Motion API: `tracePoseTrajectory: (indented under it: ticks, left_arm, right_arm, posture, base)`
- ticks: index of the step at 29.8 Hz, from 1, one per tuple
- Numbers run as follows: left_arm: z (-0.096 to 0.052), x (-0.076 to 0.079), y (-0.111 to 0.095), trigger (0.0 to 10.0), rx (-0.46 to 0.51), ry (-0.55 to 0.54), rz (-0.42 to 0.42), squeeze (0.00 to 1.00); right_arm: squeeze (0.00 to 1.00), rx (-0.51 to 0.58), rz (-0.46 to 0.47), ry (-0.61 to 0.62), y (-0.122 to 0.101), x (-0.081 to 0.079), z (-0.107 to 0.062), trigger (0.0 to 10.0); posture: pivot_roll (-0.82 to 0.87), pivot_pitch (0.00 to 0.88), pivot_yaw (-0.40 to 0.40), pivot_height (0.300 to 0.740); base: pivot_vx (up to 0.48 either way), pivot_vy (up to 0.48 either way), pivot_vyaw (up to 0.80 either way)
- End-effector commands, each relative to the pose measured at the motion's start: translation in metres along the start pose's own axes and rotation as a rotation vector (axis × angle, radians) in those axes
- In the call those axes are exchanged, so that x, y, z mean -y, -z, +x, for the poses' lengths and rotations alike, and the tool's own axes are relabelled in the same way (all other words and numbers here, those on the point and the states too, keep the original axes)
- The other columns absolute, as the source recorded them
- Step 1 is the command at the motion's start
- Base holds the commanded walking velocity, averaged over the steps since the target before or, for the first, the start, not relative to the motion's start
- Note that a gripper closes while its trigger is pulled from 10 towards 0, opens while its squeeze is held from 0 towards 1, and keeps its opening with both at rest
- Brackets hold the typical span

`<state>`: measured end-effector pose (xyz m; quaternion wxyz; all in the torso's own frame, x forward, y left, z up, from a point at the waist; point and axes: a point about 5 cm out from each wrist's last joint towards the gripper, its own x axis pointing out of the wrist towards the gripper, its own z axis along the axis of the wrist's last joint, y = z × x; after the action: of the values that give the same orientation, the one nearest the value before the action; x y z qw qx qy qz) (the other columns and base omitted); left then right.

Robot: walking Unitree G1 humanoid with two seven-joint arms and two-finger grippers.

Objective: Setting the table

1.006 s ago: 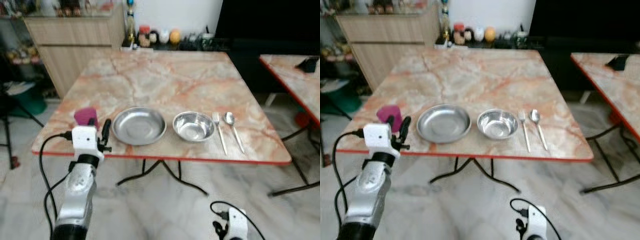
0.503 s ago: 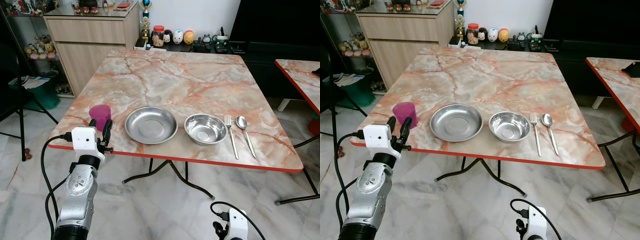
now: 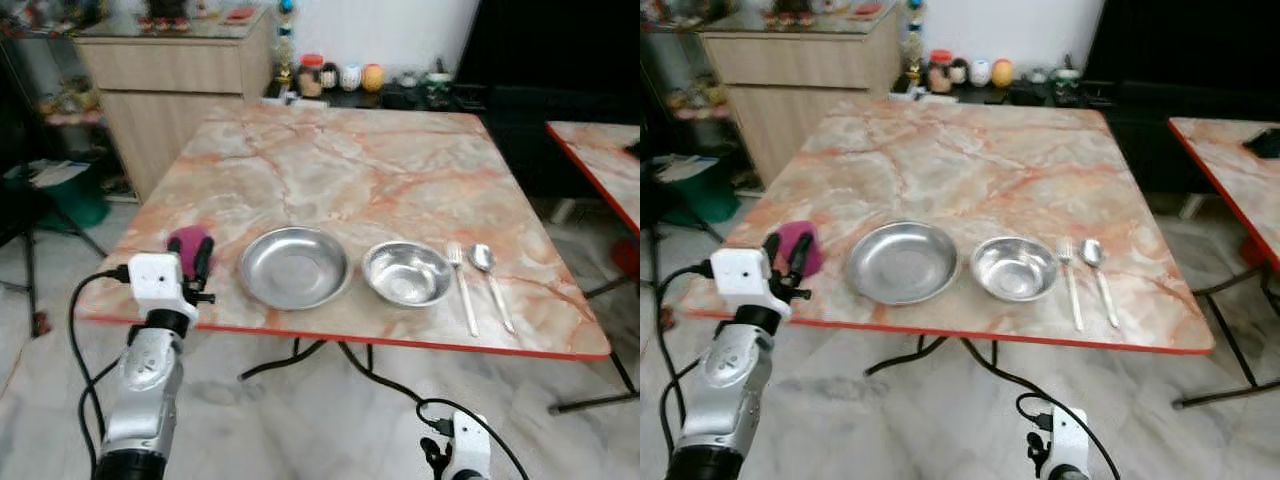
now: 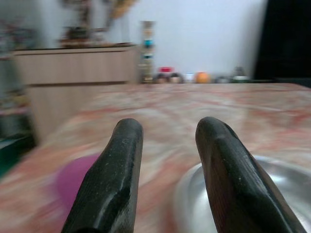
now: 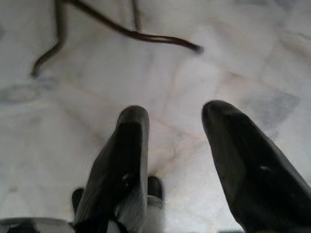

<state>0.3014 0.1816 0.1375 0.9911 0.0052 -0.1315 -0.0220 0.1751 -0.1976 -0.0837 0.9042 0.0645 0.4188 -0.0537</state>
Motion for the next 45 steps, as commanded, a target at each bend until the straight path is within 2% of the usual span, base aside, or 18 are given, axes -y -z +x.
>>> tracePoseTrajectory:
  ticks: [1,13,16,19,20,21,22,23,27,32,33,34,35,45]
  left_arm:
    - [0.000,0.000,-0.002,10.0,-0.001,0.014,0.008,0.00]
    - [0.004,0.003,-0.013,10.0,0.027,0.048,-0.018,0.00]
    - [0.004,-0.001,-0.015,10.0,0.022,0.028,-0.035,0.00]
    - [0.001,-0.007,-0.014,10.0,-0.006,-0.020,-0.085,0.00]
    - [-0.001,-0.012,-0.010,10.0,-0.061,-0.069,-0.168,0.00]
    - [-0.001,-0.012,-0.010,10.0,-0.061,-0.069,-0.168,0.00]
    - [-0.002,-0.013,-0.008,10.0,-0.084,-0.086,-0.222,0.00]
    - [-0.006,-0.013,-0.001,10.0,-0.147,-0.088,-0.333,1.00]
    - [-0.013,-0.010,0.010,10.0,-0.246,-0.072,-0.453,1.00]
    - [-0.013,-0.011,0.011,10.0,-0.275,-0.105,-0.516,1.00]
    - [-0.013,-0.012,0.010,10.0,-0.276,-0.111,-0.517,0.94]
    - [-0.012,-0.012,0.010,10.0,-0.276,-0.114,-0.516,0.94]
    - [-0.012,-0.012,0.010,10.0,-0.282,-0.115,-0.515,0.00]
    - [-0.017,-0.016,0.012,10.0,-0.321,-0.104,-0.399,0.00]
  right_arm:
    - [0.00,0.011,-0.004,-0.002,-0.004,-0.001,0.001,10.0]
    - [0.00,0.009,-0.004,0.002,-0.004,-0.001,0.001,10.0]
    - [0.00,0.009,0.000,0.007,-0.004,-0.001,0.001,10.0]
    - [0.00,0.008,0.001,0.008,-0.004,-0.001,0.001,10.0]
    - [0.00,0.007,0.002,0.009,-0.004,-0.001,0.001,10.0]
    - [0.00,0.007,0.002,0.009,-0.004,-0.001,0.001,10.0]
    - [0.00,0.006,0.002,0.009,-0.003,-0.001,0.001,10.0]
    - [0.00,0.005,0.002,0.009,-0.003,-0.001,0.001,10.0]
    - [0.00,0.002,0.001,0.007,-0.002,-0.002,0.001,10.0]
    - [0.00,0.001,0.001,0.007,-0.002,-0.002,0.001,10.0]
    - [0.00,0.000,0.001,0.007,-0.002,-0.001,0.001,10.0]
    - [0.00,0.000,0.000,0.007,-0.002,-0.001,0.001,10.0]
    - [0.00,0.000,0.000,0.006,-0.002,-0.001,0.001,10.0]
    - [0.00,-0.001,-0.005,0.002,-0.001,-0.002,0.001,10.0]
  posture:
    - [0.06,0.000,-0.046,0.740]
    - [0.06,0.000,-0.043,0.740]
    - [0.06,0.000,-0.040,0.740]
    - [0.06,0.000,-0.039,0.740]
    - [0.06,0.000,-0.039,0.740]
    - [0.06,0.000,-0.039,0.740]
    - [0.06,0.000,-0.039,0.740]
    - [0.07,0.000,-0.038,0.740]
    - [0.07,0.000,-0.039,0.740]
    - [0.07,0.000,-0.038,0.740]
    - [0.07,0.000,-0.038,0.740]
    - [0.07,0.000,-0.038,0.740]
    - [0.07,0.000,-0.038,0.740]
    - [0.07,0.000,-0.035,0.740]
  base:
    - [0.259,0.000,0.00]
    - [0.000,0.000,0.00]
    - [0.000,0.000,0.00]
    - [0.000,0.000,0.00]
    - [0.000,0.000,0.00]
    - [0.000,0.000,0.00]
    - [0.000,0.000,0.00]
    - [0.000,0.000,0.00]
    - [0.000,0.000,0.00]
    - [0.000,0.000,0.00]
    - [0.000,0.000,0.00]
    - [0.000,0.000,0.00]
    - [0.000,0.000,0.00]
    - [0.000,0.000,0.00]
